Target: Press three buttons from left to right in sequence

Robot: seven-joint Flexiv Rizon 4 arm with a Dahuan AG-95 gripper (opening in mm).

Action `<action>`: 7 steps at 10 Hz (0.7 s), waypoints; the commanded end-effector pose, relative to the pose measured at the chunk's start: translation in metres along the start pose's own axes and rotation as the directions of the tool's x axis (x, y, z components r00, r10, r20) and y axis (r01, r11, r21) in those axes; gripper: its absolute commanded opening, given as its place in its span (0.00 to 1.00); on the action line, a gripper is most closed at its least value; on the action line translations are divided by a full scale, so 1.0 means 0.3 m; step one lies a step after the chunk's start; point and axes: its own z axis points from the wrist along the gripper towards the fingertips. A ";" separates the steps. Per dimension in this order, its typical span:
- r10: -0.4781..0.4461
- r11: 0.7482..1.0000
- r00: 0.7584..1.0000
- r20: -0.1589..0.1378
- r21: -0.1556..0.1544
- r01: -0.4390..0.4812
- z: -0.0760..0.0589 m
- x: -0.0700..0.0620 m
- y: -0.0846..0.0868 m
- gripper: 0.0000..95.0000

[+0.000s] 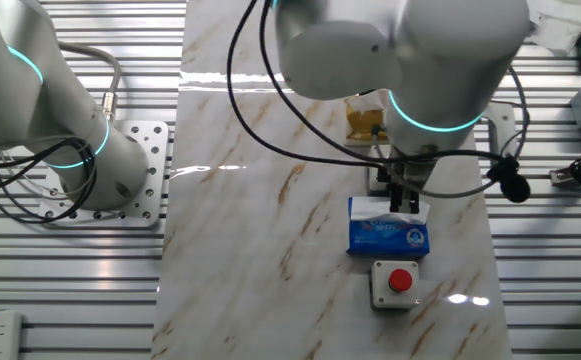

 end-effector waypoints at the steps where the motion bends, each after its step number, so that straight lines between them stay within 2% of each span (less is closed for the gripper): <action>1: 0.009 1.000 1.000 0.009 0.000 -0.009 -0.004 0.007 -0.002 0.00; 7: -0.012 1.000 1.000 0.000 -0.002 0.012 -0.003 0.007 -0.002 0.00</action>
